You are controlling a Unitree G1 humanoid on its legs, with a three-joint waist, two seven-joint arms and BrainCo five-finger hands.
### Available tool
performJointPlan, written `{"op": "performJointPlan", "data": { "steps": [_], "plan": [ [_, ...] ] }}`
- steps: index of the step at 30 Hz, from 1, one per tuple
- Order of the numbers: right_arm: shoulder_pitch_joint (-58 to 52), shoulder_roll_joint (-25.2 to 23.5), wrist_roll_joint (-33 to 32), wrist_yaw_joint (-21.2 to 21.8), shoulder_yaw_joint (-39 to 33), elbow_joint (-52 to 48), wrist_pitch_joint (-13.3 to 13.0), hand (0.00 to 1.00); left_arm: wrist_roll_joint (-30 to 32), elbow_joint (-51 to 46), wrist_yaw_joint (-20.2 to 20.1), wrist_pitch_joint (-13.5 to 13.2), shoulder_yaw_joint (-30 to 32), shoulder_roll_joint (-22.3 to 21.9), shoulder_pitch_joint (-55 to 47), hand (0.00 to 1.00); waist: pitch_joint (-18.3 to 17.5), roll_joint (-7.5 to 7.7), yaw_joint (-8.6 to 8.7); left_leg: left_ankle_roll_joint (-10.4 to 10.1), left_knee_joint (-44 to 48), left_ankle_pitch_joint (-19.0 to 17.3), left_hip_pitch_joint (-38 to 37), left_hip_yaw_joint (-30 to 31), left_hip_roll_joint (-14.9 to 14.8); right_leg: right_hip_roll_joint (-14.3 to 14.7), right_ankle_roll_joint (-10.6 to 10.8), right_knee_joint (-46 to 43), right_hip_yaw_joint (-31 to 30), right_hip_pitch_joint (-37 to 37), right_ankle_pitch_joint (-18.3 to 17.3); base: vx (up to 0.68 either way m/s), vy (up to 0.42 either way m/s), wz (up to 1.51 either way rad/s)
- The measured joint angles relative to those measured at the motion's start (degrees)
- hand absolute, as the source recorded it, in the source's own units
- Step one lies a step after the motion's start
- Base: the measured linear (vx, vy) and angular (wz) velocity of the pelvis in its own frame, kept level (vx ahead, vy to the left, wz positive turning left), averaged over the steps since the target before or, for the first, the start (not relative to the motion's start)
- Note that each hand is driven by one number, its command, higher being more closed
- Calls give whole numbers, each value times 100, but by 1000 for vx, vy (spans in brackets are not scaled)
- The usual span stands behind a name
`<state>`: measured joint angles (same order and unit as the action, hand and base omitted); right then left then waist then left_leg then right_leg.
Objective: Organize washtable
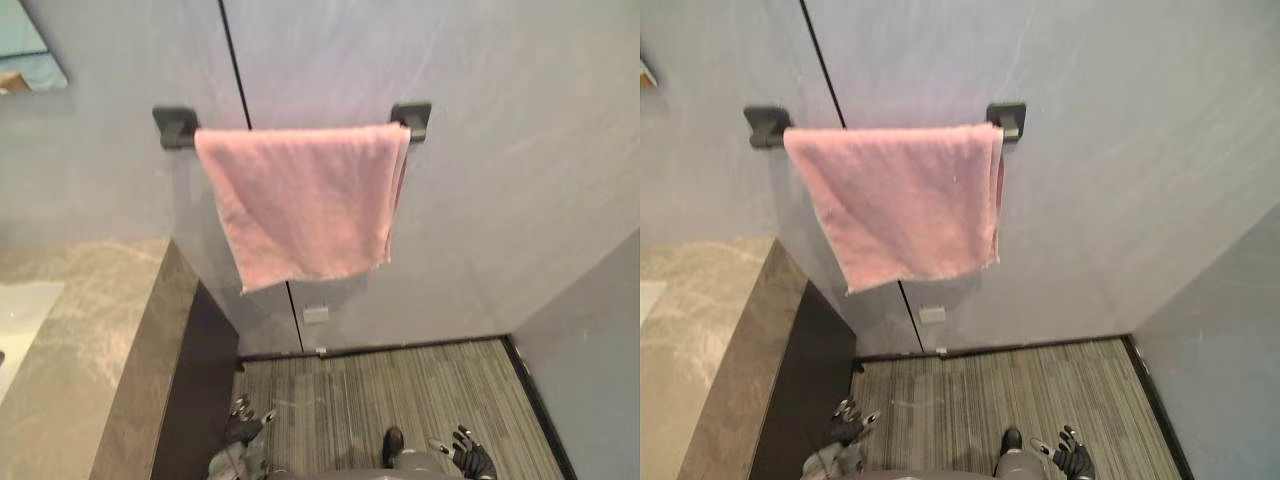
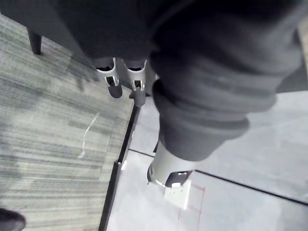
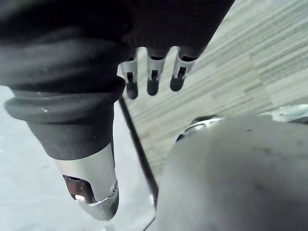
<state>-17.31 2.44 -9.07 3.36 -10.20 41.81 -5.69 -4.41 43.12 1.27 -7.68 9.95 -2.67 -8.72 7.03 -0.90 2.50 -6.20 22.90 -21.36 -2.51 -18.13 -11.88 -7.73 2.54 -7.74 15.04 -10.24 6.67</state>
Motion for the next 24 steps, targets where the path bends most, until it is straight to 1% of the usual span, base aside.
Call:
{"op": "performJointPlan", "data": {
  "steps": [1, 2, 3, 4, 5, 6, 7, 8, 9, 10, 11, 12, 13, 14, 15, 16, 17, 18, 19, 20, 21, 22, 23, 24],
  "plan": [
    [24, -43, -9, -27, 9, -34, 8, 0, 70, 39, 4, 7, -53, 12, 27, 0, -15, 95, -36, 128, -80, 129, 27, -144, 46, -126, 176, -27, 46, -80, -183, -479, 72, -42],
    [102, 6, -48, -70, 33, -75, 5, 0, 123, 103, 20, 11, -44, -94, -21, 0, -9, 67, -54, 220, -109, 209, 31, -337, -8, -284, -25, -1051, 71, -392, -526, -369, -9, -45],
    [116, 8, -48, -78, 38, -80, 5, 0, 152, 156, 21, 22, -50, -94, -26, 0, -8, 69, -44, 229, -108, 223, 21, -362, -8, -351, -66, -1513, 67, -462, -636, -233, -19, -43],
    [117, 9, -48, -84, 38, -92, 5, 0, 203, 276, 22, 52, -67, -64, -39, 0, -14, 80, -49, 232, -106, 259, -5, -370, -7, -493, -32, -2465, 35, -503, -848, -97, -37, -17],
    [118, 10, -45, -77, 42, -99, 3, 0, 269, 319, 20, 61, -90, -27, -61, 0, -18, 85, -63, 228, -105, 290, -8, -368, -3, -549, 10, -2946, -24, -485, -1013, -74, -57, -17],
    [119, 4, -42, -78, 70, -188, 0, 0, 310, 328, 17, 73, -94, 42, -70, 0, -19, 86, -98, 210, -129, 377, 31, -371, -3, -585, 82, -3711, -278, -454, -1247, -96, -150, -7],
    [125, -51, -38, -76, 123, -251, -14, 0, 380, 369, 4, 80, -90, 117, -108, 0, -42, 121, -130, 193, -196, 494, 88, -348, 29, -629, 132, -4082, -481, -352, -1312, -71, -165, 3],
    [131, -95, -37, -74, 140, -263, -22, 0, 422, 373, 3, 82, -89, 161, -117, 0, -62, 154, -151, 165, -233, 565, 125, -302, 59, -643, 201, -4127, -610, -252, -1363, -90, -243, 30],
    [191, -190, -35, -65, 240, -228, -28, 0, 494, 419, 1, 78, -72, 224, -113, 0, -125, 275, -179, 146, -282, 756, 259, -134, 134, -586, 462, -3898, -762, -140, -1567, -84, -221, 62],
    [240, -206, -32, -65, 248, -111, -28, 0, 523, 534, -1, 83, -29, 256, -99, 0, -165, 231, -195, 211, -564, 1001, 293, 120, 226, -372, 499, -3569, -860, -12, -1594, -80, -203, 78],
    [238, -161, -39, -53, 220, -37, -47, 0, 529, 639, -2, 84, -30, 187, -141, 0, -302, 49, -244, 288, -873, 1181, 289, 309, 227, -115, 515, -3036, -1034, 210, -1606, -57, -165, 73],
    [314, -34, -51, -73, 204, 11, -55, 0, 530, 677, 10, 75, -26, 81, -202, 0, -398, -58, -365, 209, -1085, 1485, 358, 402, 169, 63, 438, -2654, -1575, 410, -1855, -61, -237, 70],
    [506, -8, -60, -78, 242, 61, -80, 0, 526, 576, 38, 39, 50, 149, -244, 0, -353, 143, -386, 61, -984, 1607, 559, 468, 297, 32, 460, -2421, -2017, 422, -2261, -132, -328, 60],
    [661, -1, -93, -88, 271, 182, -103, 0, 518, 577, 54, 31, 79, 198, -253, 0, -368, 180, -408, 31, -904, 1625, 746, 541, 312, 71, 450, -2234, -2048, 427, -2437, -172, -321, 46],
    [881, 44, -169, -98, 341, 313, -124, 0, 452, 575, 85, 52, 99, 211, -241, 0, -372, 153, -493, -16, -822, 1677, 996, 618, 259, 124, 385, -2027, -1983, 381, -2512, -221, -246, 41],
    [1162, 116, -237, -132, 408, 420, -182, 0, 439, 561, 144, 47, 97, 171, -214, 0, -329, 52, -524, -7, -847, 1956, 1367, 872, 179, 229, 324, -1736, -1797, 313, -2505, -253, -193, 57],
    [1210, 129, -238, -163, 412, 421, -196, 0, 420, 541, 154, 39, 97, 159, -212, 0, -293, 6, -508, 30, -946, 2148, 1483, 1036, 165, 275, 265, -1701, -1633, 291, -2472, -259, -180, 99],
    [1214, 138, -241, -207, 405, 459, -218, 0, 391, 538, 176, 23, 96, 125, -217, 0, -237, -49, -494, -57, -1194, 2489, 1504, 1141, 115, 314, 175, -1757, -1370, 280, -2443, -300, -197, 125],
    [1211, 149, -247, -216, 373, 493, -221, 0, 367, 529, 228, -7, 186, 142, -222, 0, -213, 22, -477, -131, -1681, 2994, 1483, 1117, 118, 258, -79, -1722, -981, 195, -2403, -376, -211, 146],
    [1185, 108, -244, -213, 259, 515, -221, 0, 286, 532, 273, -4, 382, 110, -159, 0, -152, 35, -488, 40, -1211, 2769, 1652, 587, 7, 215, -236, -1712, -633, 183, -2344, -319, -170, 123],
    [1181, 97, -245, -225, 206, 511, -217, 0, 273, 559, 286, 1, 460, 116, -123, 0, -127, 70, -473, 156, -835, 2571, 1716, 411, -25, 147, -252, -1726, -483, 206, -2333, -287, -94, 115],
    [1099, 89, -247, -240, 141, 504, -216, 0, 276, 582, 315, -4, 628, 122, -113, 0, -75, 164, -443, 361, -124, 2204, 1750, 216, -84, 25, -297, -1746, -241, 287, -2303, -212, -16, 110],
    [984, 94, -247, -239, 100, 502, -217, 0, 277, 592, 352, -28, 815, 118, -127, 0, -52, 247, -435, 449, 596, 1900, 1646, 100, -221, -109, -293, -1725, -11, 404, -2255, -266, -7, 108],
    [912, 107, -248, -235, 54, 504, -218, 0, 276, 618, 388, -22, 910, 96, -132, 0, -67, 264, -441, 444, 968, 1764, 1522, 86, -351, -163, -260, -1687, 121, 460, -2205, -259, 53, 95]
  ]
}}
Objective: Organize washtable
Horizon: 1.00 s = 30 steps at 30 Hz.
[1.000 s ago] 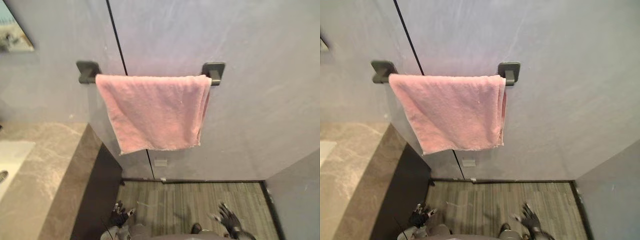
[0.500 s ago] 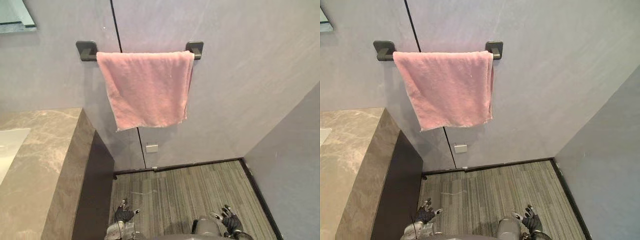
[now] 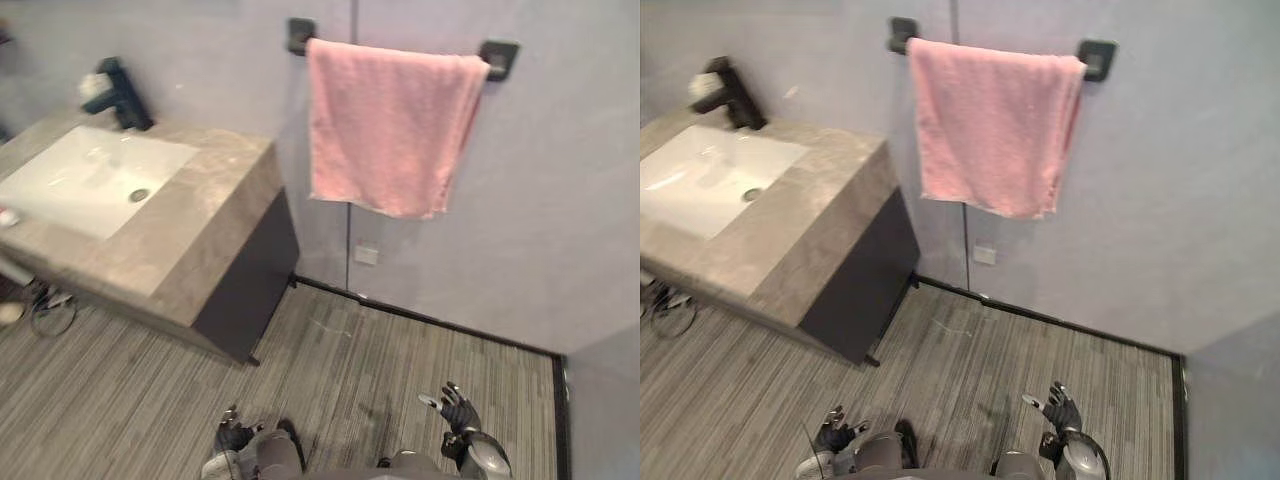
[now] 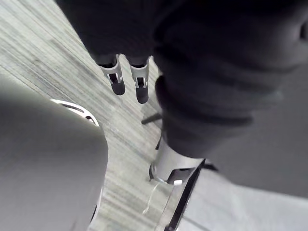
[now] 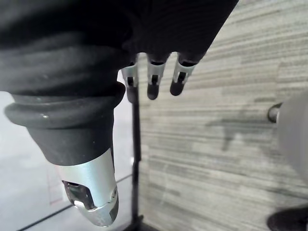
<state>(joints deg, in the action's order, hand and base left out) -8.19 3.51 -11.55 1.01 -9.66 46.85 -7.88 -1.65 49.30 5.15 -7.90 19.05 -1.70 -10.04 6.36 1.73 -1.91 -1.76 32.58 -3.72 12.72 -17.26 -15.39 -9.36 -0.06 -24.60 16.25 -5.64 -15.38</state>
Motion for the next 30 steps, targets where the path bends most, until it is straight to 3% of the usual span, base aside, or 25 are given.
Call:
{"op": "performJointPlan", "data": {
  "steps": [2, 4, 5, 6, 8, 10, 11, 12, 14, 15, 16, 17, 18, 19, 21, 23, 25, 26, 27, 28, 29, 30],
  "plan": [
    [-23, 5, -24, 33, -299, 228, -10, 0, -1, 233, 16, 1, 197, -9, 9, 0, -23, -40, 127, 71, 503, -152, -535, 38, -438, -132, 125, 194, 356, 114, 210, -248, 184, 93],
    [-24, 14, -33, 34, -513, 435, -22, 0, -1, 336, 14, 22, 291, -9, 16, 0, -38, -45, 146, 65, 381, -144, -915, 23, -654, -285, 248, 308, 557, 92, 410, -187, 288, 89],
    [-30, 37, -39, 30, -696, 623, -36, 0, 0, 457, 15, 57, 322, -13, 14, 0, -133, -112, 195, 74, -41, 46, -1158, -47, -865, -421, 411, 431, 818, 6, 612, -158, 379, 131],
    [-32, 85, -44, 29, -897, 815, -30, 0, -32, 506, 15, 116, 364, -31, 26, 0, -227, -196, 269, -230, -794, 111, -1269, -79, -693, -542, 592, 575, 1065, -32, 806, -157, 400, 153],
    [-30, -28, -96, 39, -997, 1121, -10, 0, -43, 518, 30, 141, 339, 60, -13, 0, -308, -77, 338, -379, -1458, 30, -1199, -358, -342, -702, 604, 1163, 1386, 76, 1231, -104, 450, 147],
    [-35, -146, -201, 20, -1111, 1364, 40, 0, -63, 544, 114, 179, 186, 320, 0, 0, -316, -32, 431, -723, -1840, -141, -889, -374, -65, -985, 754, 1619, 2282, 435, 1723, -65, 505, 182],
    [-54, -175, -212, 13, -1209, 1401, 44, 0, -86, 543, 128, 186, 73, 387, 7, 0, -314, -34, 433, -729, -1909, -150, -856, -366, 38, -1096, 772, 1615, 2486, 548, 1781, -13, 508, 202],
    [-109, -205, -176, -10, -1450, 1519, 64, 0, -106, 541, 138, 149, -120, 452, -8, 0, -316, -26, 401, -692, -1990, -172, -837, -66, 319, -1362, 737, 1487, 2931, 898, 1951, 1, 404, 187],
    [-259, -137, -31, -5, -1646, 1582, 65, 0, -51, 534, 137, 85, -171, 394, -49, 0, -286, -91, 414, -320, -1783, -441, -675, 380, 616, -1742, 732, 898, 3018, 1147, 2062, 4, 365, 199],
    [-436, -68, 93, 5, -1929, 1434, 39, 0, 28, 543, 120, 9, -311, 254, -91, 0, -289, -156, 422, -125, -1592, -560, -572, 865, 1000, -2151, -34, 86, 2271, 1070, 2248, 22, 394, 217],
    [-514, 97, 149, 33, -1961, 1364, 78, 0, 186, 524, 124, -78, -375, 181, -116, 0, -290, -301, 414, 72, -1555, -684, -624, 1171, 1160, -2062, -743, -475, 962, 718, 2621, 70, 369, 199],
    [-513, 122, 160, 31, -1980, 1376, 102, 0, 276, 527, 122, -124, -369, 162, -123, 0, -240, -399, 377, 158, -1553, -693, -634, 1339, 1210, -1837, -509, -813, 234, 488, 2299, 106, 264, 128],
    [-474, 87, 161, 35, -1975, 1353, 112, 0, 384, 531, 138, -144, -256, 238, -103, 0, -211, -429, 354, 274, -1571, -718, -693, 1589, 1244, -1385, 55, -1473, -551, 100, 1317, 143, 201, 92],
    [-424, -223, 143, 34, -1893, 1249, 106, 0, 462, 579, 155, -96, 134, 328, -171, 0, -76, -253, 333, 338, -1579, -767, -866, 1703, 1270, -674, 133, -2189, -943, -404, 440, 94, 138, 74],
    [-365, -455, 87, 39, -1662, 1226, 149, 0, 463, 622, 140, -24, 281, 356, -275, 0, 45, -22, 281, 414, -1565, -904, -1046, 1849, 1375, -104, 123, -2303, -684, -919, 17, 77, 95, 56],
    [-363, -402, 67, 29, -1436, 1205, 164, 0, 524, 690, 110, 20, 377, 295, -255, 0, 47, -14, 310, 440, -1477, -1022, -1060, 2122, 1454, 277, 158, -1849, -536, -1267, -45, 126, 36, 96],
    [-404, -328, 63, 34, -1128, 1183, 156, 0, 728, 664, 97, 16, 455, 287, -295, 0, 29, -16, 494, 449, -1207, -1214, -1070, 2316, 1490, 465, 35, -853, -713, -1102, 99, 267, -77, 187],
    [-497, -320, 67, 41, -966, 1052, 163, 0, 834, 632, 68, 12, 539, 281, -258, 0, -22, 77, 528, 195, -683, -1383, -1049, 2288, 1558, 375, -31, -226, -653, -809, 374, 352, -149, 193],
    [-513, -278, 65, 44, -956, 992, 164, 0, 890, 640, 52, 27, 625, 225, -236, 0, 8, -75, 584, -9, 17, -1522, -773, 2185, 1477, 384, -57, -352, -507, -735, 529, 351, -160, 146],
    [-431, -95, 72, 37, -970, 911, 171, 0, 905, 598, 37, 59, 746, 11, -222, 0, 19, -365, 509, -202, 1360, -1425, -156, 1826, 1095, 502, 2, -440, -314, -587, 309, 208, -71, 63],
    [-379, -35, 99, 22, -1014, 846, 175, 0, 905, 556, 25, 89, 824, -98, -290, 0, 20, -501, 417, -285, 1824, -1274, -12, 1494, 804, 604, -36, -409, -328, -477, 271, 294, -25, -5],
    [-293, 10, 88, 20, -1014, 782, 166, 0, 903, 553, 34, 152, 922, -258, -438, 0, -8, -628, 374, -164, 2346, -1047, 56, 876, 363, 702, -99, -354, -373, -269, 216, 274, 26, -38]
  ]
}}
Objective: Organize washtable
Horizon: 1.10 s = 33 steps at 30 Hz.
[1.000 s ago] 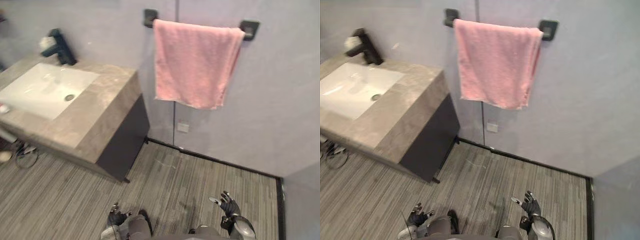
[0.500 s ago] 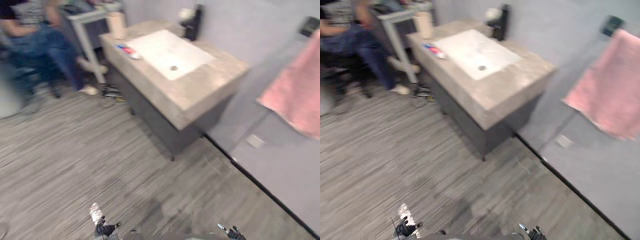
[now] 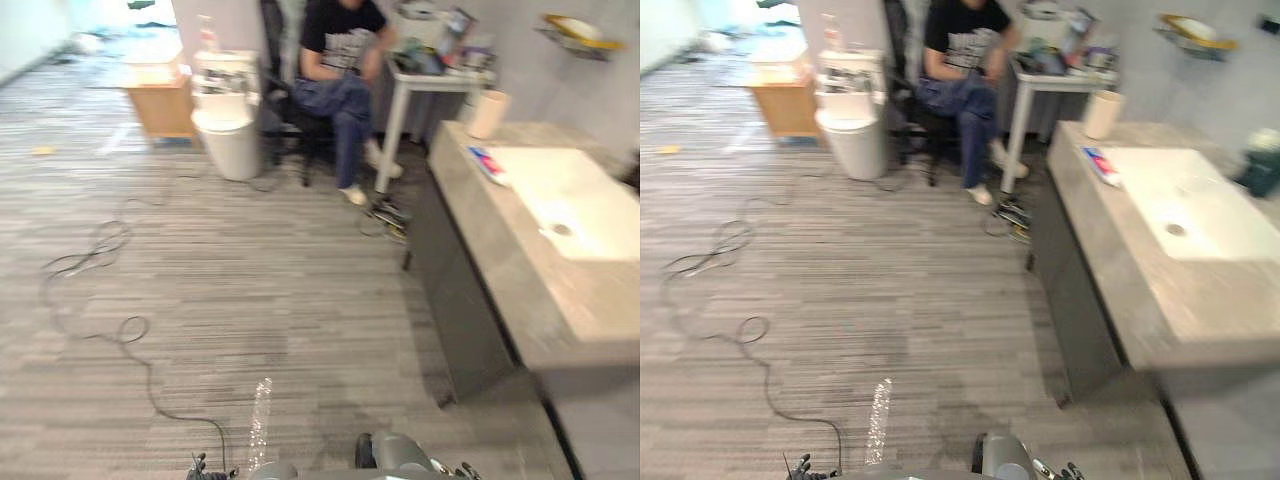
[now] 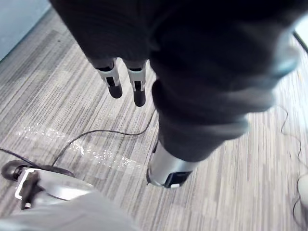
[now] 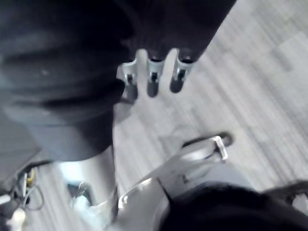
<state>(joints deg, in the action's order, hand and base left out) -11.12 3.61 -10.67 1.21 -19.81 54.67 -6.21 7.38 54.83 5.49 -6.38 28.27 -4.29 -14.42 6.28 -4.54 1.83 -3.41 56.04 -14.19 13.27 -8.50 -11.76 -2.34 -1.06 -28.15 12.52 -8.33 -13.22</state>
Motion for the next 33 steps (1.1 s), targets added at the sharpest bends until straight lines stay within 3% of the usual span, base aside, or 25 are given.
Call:
{"op": "performJointPlan", "data": {
  "steps": [1, 3, 6, 7, 8, 10, 13, 15, 16, 17, 19, 20, 22, 25, 26, 27, 29, 30, 31, 32, 33],
  "plan": [
    [66, -17, -1, 1, 7, 1, -6, 0, 1, 23, -23, 37, 4, 16, -50, 0, -12, 0, 51, 100, 173, 1, -14, -270, -238, 32, -11, 116, 18, 166, -17, 404, 29, -25],
    [170, -115, 2, -7, 8, 2, 9, 0, 5, -43, -28, 40, 5, 98, -12, 0, -81, 144, 41, 157, -150, -84, -24, -592, -598, 33, 36, 496, 15, 415, 51, 360, 9, 3],
    [250, -254, 72, -9, -24, 24, 11, 0, 1, -44, -9, 47, 18, 179, 75, 0, -149, 301, -2, 43, -1975, -20, -434, -561, -726, -76, 94, 734, 11, 622, 152, 266, 98, 5],
    [257, -335, 183, -6, -91, 31, 7, 0, -4, -39, -7, 47, 13, 188, 110, 0, -175, 300, 5, -241, -2809, 134, -619, -541, -663, -164, 149, 718, 25, 646, 181, 219, 213, 11],
    [282, -389, 216, -5, -116, 50, 7, 0, -12, -19, -4, 48, 1, 172, 152, 0, -211, 307, -16, -304, -3021, 113, -737, -545, -531, -231, 221, 733, 9, 659, 209, 178, 265, 29],
    [285, -556, 279, 27, -123, 102, 5, 0, -16, -23, 16, 28, -269, 400, 312, 0, -308, 552, -37, -198, -3349, 221, -871, -518, -102, -582, 461, 878, 1, 734, 395, 169, 340, 44],
    [279, -608, 374, 32, -404, 312, 25, 0, -2, -6, 85, 18, -550, 500, 328, 0, -390, 614, -77, -155, -3428, 247, -1075, -449, 209, -860, 643, 970, 33, 1011, 696, 110, 295, 24],
    [263, -647, 413, 43, -587, 342, 37, 0, -5, 8, 91, -43, -612, 490, 354, 0, -396, 582, -104, -57, -3637, 306, -1248, -447, 348, -1012, 589, 504, 167, 883, 881, 29, 204, 18],
    [262, -654, 410, 77, -688, 297, 38, 0, -5, 7, 87, -56, -633, 471, 362, 0, -400, 588, -107, 30, -3839, 250, -1403, -447, 405, -1119, 463, -3, 251, 693, 994, 16, 264, 30],
    [248, -666, 406, 141, -778, 239, 29, 0, -31, 4, 85, -55, -634, 468, 364, 0, -304, 553, -83, 274, -4166, 100, -1692, -360, 562, -1422, 138, -1100, 395, 271, 1233, 14, 210, 26],
    [233, -684, 394, 158, -858, 230, 20, 0, -38, 31, 93, -54, -645, 509, 360, 0, -288, 592, -76, 362, -4257, 89, -1866, -254, 621, -1535, 289, -1610, 420, 61, 915, 31, 104, 31],
    [234, -671, 394, 165, -862, 226, -2, 0, -73, 103, 76, -59, -671, 535, 328, 0, -288, 589, -20, 400, -4370, 61, -1990, -138, 619, -1377, 344, -1630, 571, -85, 449, 55, 3, 44],
    [251, -650, 392, 174, -875, 244, -5, 0, -75, 207, 60, -60, -739, 594, 329, 0, -287, 580, 64, 379, -4461, 49, -1994, 20, 628, -1144, 325, -1086, 838, -224, 212, 103, -50, 55],
    [286, -569, 397, 164, -958, 306, 34, 0, -75, 303, 57, -53, -732, 612, 288, 0, -281, 588, 53, 359, -4568, 16, -2074, 60, 677, -932, 281, -12, 1120, -401, 234, 172, -117, 28],
    [246, -553, 401, 158, -938, 326, 55, 0, -76, 303, 49, -52, -724, 613, 228, 0, -270, 601, 54, 256, -4566, -88, -2194, 58, 698, -881, 179, 473, 1074, -394, 401, 287, -171, 9],
    [150, -554, 397, 159, -896, 323, 58, 0, -78, 327, 2, -42, -576, 592, 158, 0, -277, 647, 67, 150, -4541, -250, -2370, 59, 694, -828, 19, 526, 978, -310, 863, 408, -224, -2],
    [65, -435, 398, 146, -833, 305, 68, 0, -105, 375, -54, -40, -397, 376, -2, 0, -391, 436, 52, -43, -4247, -398, -2510, 28, 426, -529, 5, 463, 997, -205, 548, 359, -169, -16],
    [64, -381, 396, 149, -811, 283, 94, 0, -113, 363, -78, -47, -134, 305, -8, 0, -392, 345, 93, -97, -3165, -473, -2084, 56, 183, -340, -42, 487, 980, -114, 411, 394, -194, -43],
    [109, -332, 396, 150, -760, 220, 110, 0, -114, 353, -140, -45, 121, 186, -9, 0, -344, 246, 52, -255, -1738, -327, -1528, 114, -104, -107, -91, 549, 900, 54, 305, 420, -198, -52],
    [141, -304, 397, 151, -729, 173, 110, 0, -117, 346, -170, -39, 239, 118, -18, 0, -306, 179, 47, -340, -1026, -114, -1259, 198, -260, 31, -136, 567, 849, 144, 255, 497, -139, -73],
    [189, -282, 401, 152, -703, 134, 114, 0, -128, 316, -198, -23, 466, 9, -62, 0, -258, 112, 25, -504, 257, 311, -750, 405, -475, 257, -255, 570, 708, 324, 152, 415, -57, -79]
  ]
}}
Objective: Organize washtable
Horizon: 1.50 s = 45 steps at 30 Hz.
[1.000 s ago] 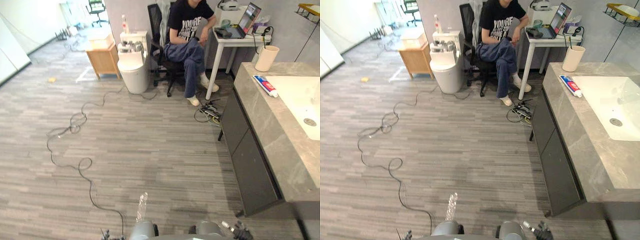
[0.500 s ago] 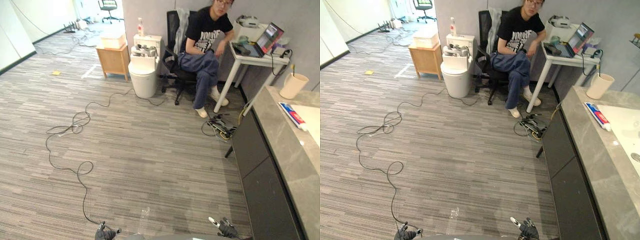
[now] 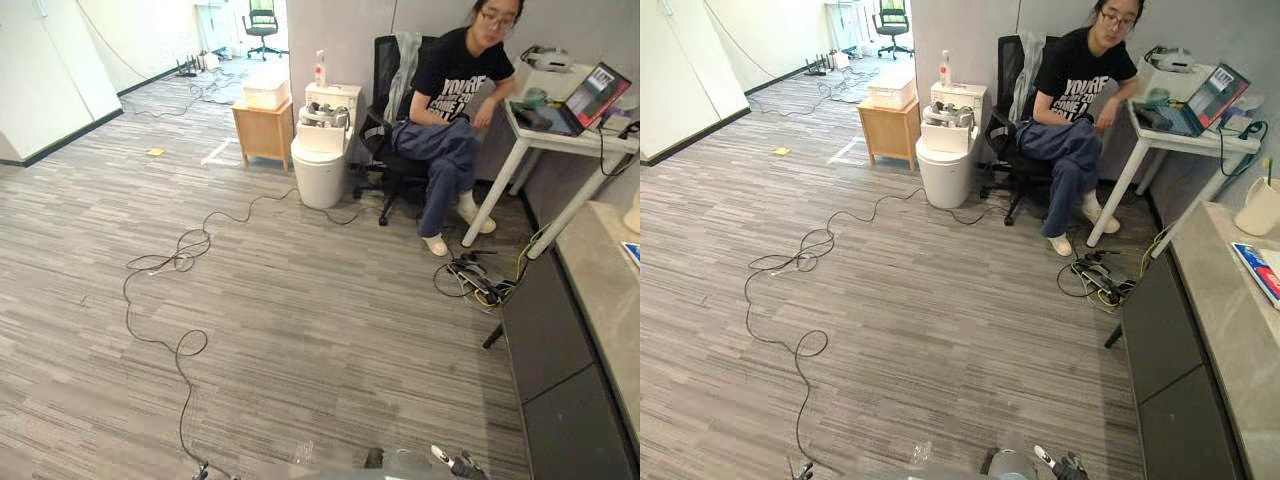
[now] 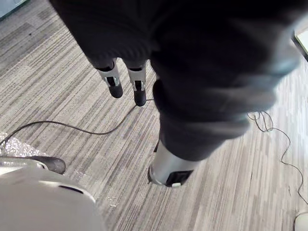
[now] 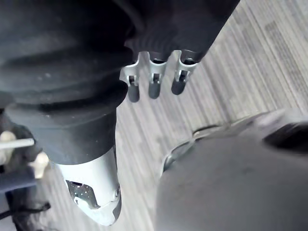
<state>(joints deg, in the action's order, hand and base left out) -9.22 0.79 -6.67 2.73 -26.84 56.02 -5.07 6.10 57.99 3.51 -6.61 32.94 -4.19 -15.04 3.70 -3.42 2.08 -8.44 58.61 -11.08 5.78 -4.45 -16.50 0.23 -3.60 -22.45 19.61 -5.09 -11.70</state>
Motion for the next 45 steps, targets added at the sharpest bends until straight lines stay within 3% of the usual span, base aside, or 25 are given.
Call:
{"op": "performJointPlan", "data": {
  "steps": [2, 5, 6, 9, 12, 14, 16, 20, 22, 25, 26, 27, 29, 30, 31, 32, 33, 34, 36, 38, 40, 41, 43, 44, 45],
  "plan": [
    [33, -26, 11, -2, 234, 9, 16, 0, -18, -10, -96, 15, 142, 14, -116, 0, 61, 108, -110, 51, 1302, 10, 506, -93, -139, 189, -71, 180, -409, 443, -107, 402, -28, -104],
    [122, -56, 137, -1, 562, 47, 54, 0, -17, -28, -118, 8, 129, 92, -122, 0, 48, 318, -221, 237, 831, -146, 837, -242, 8, 164, 2, 579, -849, 836, -53, 355, 42, -95],
    [285, -97, 310, 1, 680, 126, 62, 0, -27, -66, -130, 6, 89, 32, -39, 0, 112, 339, -300, 379, -144, -286, 835, -212, 172, 125, 110, 758, -1112, 1060, 22, 273, 123, -82],
    [393, -76, 536, 56, 948, 158, 33, 0, -31, -83, -136, -11, -22, 18, 11, 0, 94, 249, -332, 367, -2759, -184, 440, -31, 509, 64, 361, 817, -1432, 1111, -18, 290, 234, -72],
    [487, -177, 745, 129, 1309, 99, 18, 0, 18, -59, -112, -10, -132, 238, 198, 0, 151, 464, -334, 541, -3166, -329, 104, -512, 681, -290, 488, 48, -1545, 701, -21, 224, 249, -63],
    [548, -178, 850, 130, 1343, 68, 18, 0, 122, -21, -103, -1, -158, 315, 292, 0, 231, 475, -436, 607, -3464, -473, -344, -824, 807, -666, 772, -1605, -1369, -140, 36, 134, 269, -71],
    [527, -186, 854, 129, 1346, 55, 2, 0, 135, 4, -97, -1, -355, 372, 330, 0, 231, 466, -420, 629, -3667, -530, -571, -824, 880, -1026, 781, -2003, -960, -441, -38, 72, 118, -11],
    [571, -80, 869, 144, 1313, 55, -4, 0, 140, 13, -101, -19, -401, 369, 320, 0, 212, 420, -309, 608, -4018, -614, -882, -681, 898, -1562, 776, -1494, -722, -899, -29, 198, 3, 30],
    [539, -47, 904, 151, 1312, 76, -5, 0, 138, 108, -130, -11, -227, 326, 153, 0, 117, 394, -276, 373, -4192, -673, -1224, -786, 788, -1590, 760, -659, -721, -916, 193, 361, -204, 2],
    [466, -34, 903, 152, 1306, 103, 4, 0, 136, 109, -227, -1, 73, 212, -70, 0, -81, 350, -222, 135, -4528, -693, -1617, -885, 580, -1249, 722, -485, -593, -920, 439, 432, -318, -5],
    [402, -108, 900, 153, 1216, 128, 23, 0, 134, 111, -280, 8, 265, 204, -116, 0, -198, 419, -177, 59, -4231, -671, -1544, -853, 505, -1144, 632, -394, -535, -866, 412, 528, -398, -9],
    [428, -48, 898, 207, 1048, 162, 64, 0, 133, 121, -354, 66, 482, 62, -91, 0, -258, 262, -252, 115, -3278, -644, -1118, -691, 103, -846, 571, -418, -505, -744, 271, 633, -492, -19],
    [387, -11, 894, 218, 803, 153, 69, 0, 123, 115, -417, 68, 750, -96, -60, 0, -176, 76, -304, 854, -1379, -33, -248, -156, -338, -411, 357, -355, -497, -501, -84, 456, -412, -38],
    [384, 35, 880, 225, 770, 136, 108, 0, 126, 126, -492, 163, 772, -119, -58, 0, -76, 10, -328, 1254, -242, 858, 259, 252, -548, -70, 147, -281, -574, -249, -254, 390, -359, -65],
    [386, 58, 857, 213, 776, 110, 124, 0, 123, 217, -500, 220, 719, -119, -71, 0, -44, -37, -379, 1060, 500, 803, 565, 551, -472, 135, 27, -225, -739, -73, -341, 389, -319, -98],
    [389, 69, 825, 202, 836, 124, 136, 0, 105, 267, -506, 268, 572, -133, -84, 0, -52, -13, -474, 701, 1141, 549, 880, 712, -208, 301, -51, -131, -999, 60, -397, 411, -232, -142],
    [417, 50, 812, 198, 1018, 209, 137, 0, 32, 285, -542, 265, 429, -101, -105, 0, -27, 112, -594, 387, 1480, 256, 1213, 746, 161, 417, -77, 23, -1342, 262, -407, 423, -159, -166],
    [461, 9, 760, 194, 1122, 277, 123, 0, -75, 257, -513, 258, 344, -44, -119, 0, 4, 220, -624, 288, 1333, 48, 1397, 684, 384, 510, -92, 158, -1646, 420, -396, 495, -154, -196],
    [506, -49, 709, 174, 1362, 296, 111, 0, -150, 209, -427, 254, 307, 2, -128, 0, 46, 339, -617, 381, 487, -238, 1648, 736, 634, 694, -96, 373, -2321, 730, -395, 430, -47, -191],
    [563, -89, 727, 120, 1764, 331, 114, 0, -149, 62, -206, 259, 268, 4, -115, 0, 26, 431, -803, 350, -1513, -451, 1406, 1781, 1122, 792, 11, 436, -3739, 882, -452, 485, 162, -304],
    [509, -86, 741, 118, 1863, 332, 106, 0, -154, -30, -84, 256, 123, 6, -4, 0, -6, 382, -936, 207, -2148, -369, 1194, 2218, 1079, 817, 126, 440, -4201, 884, -527, 304, 223, -271],
    [440, -62, 799, 102, 1889, 186, 112, 0, -152, -185, 44, 226, -98, -5, 76, 0, -120, 249, -919, -149, -2653, -159, 1062, 2081, 781, 893, 254, 403, -4477, 833, -622, 412, 448, -280],
    [396, -192, 865, 100, 1907, 160, 147, 0, -156, -201, 196, 213, -121, 182, 571, 0, -212, 456, -876, 23, -2697, -524, 876, 1324, 643, 648, 461, -38, -4230, 432, -618, 316, 438, -235],
    [435, -423, 905, 100, 1954, 156, 157, 0, -162, -212, 284, 206, -157, 282, 907, 0, -218, 685, -897, 89, -2845, -551, 557, 583, 581, 290, 632, -249, -3506, 202, -478, 153, 352, -202],
    [431, -488, 903, 84, 1972, 165, 160, 0, -181, -217, 324, 205, -212, 284, 1007, 0, -226, 714, -895, 124, -2909, -564, 389, 261, 553, 103, 689, -286, -3069, 131, -405, 139, 402, -248]
  ]
}}
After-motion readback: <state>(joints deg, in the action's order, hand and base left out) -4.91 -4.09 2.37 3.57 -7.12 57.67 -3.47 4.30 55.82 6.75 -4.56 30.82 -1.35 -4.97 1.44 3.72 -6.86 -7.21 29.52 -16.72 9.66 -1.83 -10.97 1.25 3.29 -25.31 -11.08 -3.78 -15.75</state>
